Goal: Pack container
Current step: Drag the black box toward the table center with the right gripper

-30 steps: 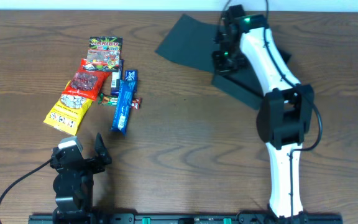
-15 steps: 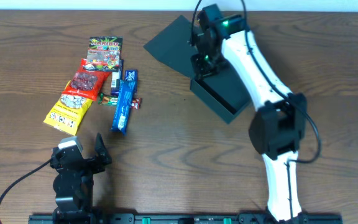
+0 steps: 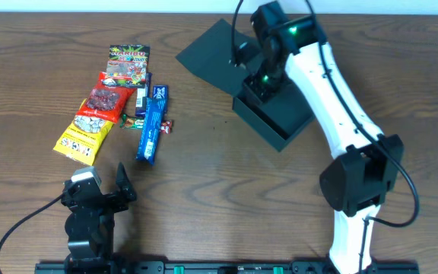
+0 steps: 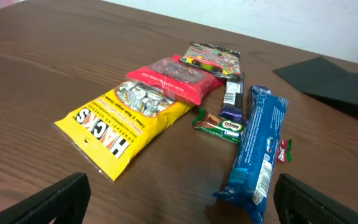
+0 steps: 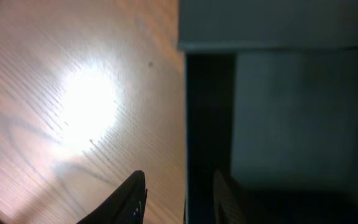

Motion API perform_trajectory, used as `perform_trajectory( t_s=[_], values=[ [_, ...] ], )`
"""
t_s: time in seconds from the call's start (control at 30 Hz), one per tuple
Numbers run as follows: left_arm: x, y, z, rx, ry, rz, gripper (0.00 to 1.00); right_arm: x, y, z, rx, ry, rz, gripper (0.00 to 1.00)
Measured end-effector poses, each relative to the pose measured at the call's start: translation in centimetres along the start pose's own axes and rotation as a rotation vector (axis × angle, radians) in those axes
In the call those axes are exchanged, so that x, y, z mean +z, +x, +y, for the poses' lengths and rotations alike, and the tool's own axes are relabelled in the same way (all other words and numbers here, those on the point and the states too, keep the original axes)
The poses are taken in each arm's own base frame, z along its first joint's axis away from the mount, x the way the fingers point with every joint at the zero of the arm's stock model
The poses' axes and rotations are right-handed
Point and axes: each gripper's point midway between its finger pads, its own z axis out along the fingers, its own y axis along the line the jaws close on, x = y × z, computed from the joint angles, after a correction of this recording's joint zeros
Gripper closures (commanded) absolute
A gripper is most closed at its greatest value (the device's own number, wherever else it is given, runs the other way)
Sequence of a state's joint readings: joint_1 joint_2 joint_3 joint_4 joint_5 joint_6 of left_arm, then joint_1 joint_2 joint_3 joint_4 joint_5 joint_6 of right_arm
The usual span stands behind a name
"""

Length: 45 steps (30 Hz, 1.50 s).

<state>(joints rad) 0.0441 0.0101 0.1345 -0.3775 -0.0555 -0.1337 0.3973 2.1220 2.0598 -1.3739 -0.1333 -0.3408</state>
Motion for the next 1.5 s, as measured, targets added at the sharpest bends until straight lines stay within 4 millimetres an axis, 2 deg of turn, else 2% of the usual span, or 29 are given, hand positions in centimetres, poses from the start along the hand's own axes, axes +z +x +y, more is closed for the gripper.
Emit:
perform_trajectory(
  t_s=[0.1, 0.3, 0.4, 0.43, 0.53, 0.83, 1.03, 1.2, 1.37, 1.5],
  values=[
    [0.0, 0.0, 0.0, 0.000, 0.000, 0.000, 0.05, 2.7, 0.9, 0.4, -0.037, -0.001, 0.045, 0.60],
    [0.0, 0.0, 0.0, 0.000, 0.000, 0.000, 0.05, 6.1, 2.3, 0.2, -0.057, 0.020, 0.091, 0.57],
    [0.0, 0.0, 0.0, 0.000, 0.000, 0.000, 0.05, 7.3, 2.9, 0.0, -0.059, 0.028, 0.104, 0.63],
    [0.0, 0.0, 0.0, 0.000, 0.000, 0.000, 0.05, 7.6, 2.9, -0.1, -0.064, 0.031, 0.103, 0.69],
    [0.0, 0.0, 0.0, 0.000, 0.000, 0.000, 0.05, 8.4, 3.0, -0.3, -0.062, 0.041, 0.098, 0.97],
    [0.0, 0.0, 0.0, 0.000, 0.000, 0.000, 0.05, 8.9, 1.4, -0.4, 0.161, 0.072, 0.028, 0.99],
    [0.0, 0.0, 0.0, 0.000, 0.000, 0.000, 0.05, 9.4, -0.9, 2.9, 0.412, 0.043, -0.036, 0.99],
    [0.0, 0.0, 0.0, 0.000, 0.000, 0.000, 0.05, 9.7, -3.6, 6.5, 0.485, 0.008, -0.116, 0.98],
    [0.0, 0.0, 0.0, 0.000, 0.000, 0.000, 0.05, 9.9, -4.2, 9.2, 0.566, 0.004, -0.128, 0.98],
    [0.0, 0.0, 0.0, 0.000, 0.000, 0.000, 0.05, 10.0, -4.8, 10.1, 0.649, -0.003, -0.150, 0.98]
  ],
)
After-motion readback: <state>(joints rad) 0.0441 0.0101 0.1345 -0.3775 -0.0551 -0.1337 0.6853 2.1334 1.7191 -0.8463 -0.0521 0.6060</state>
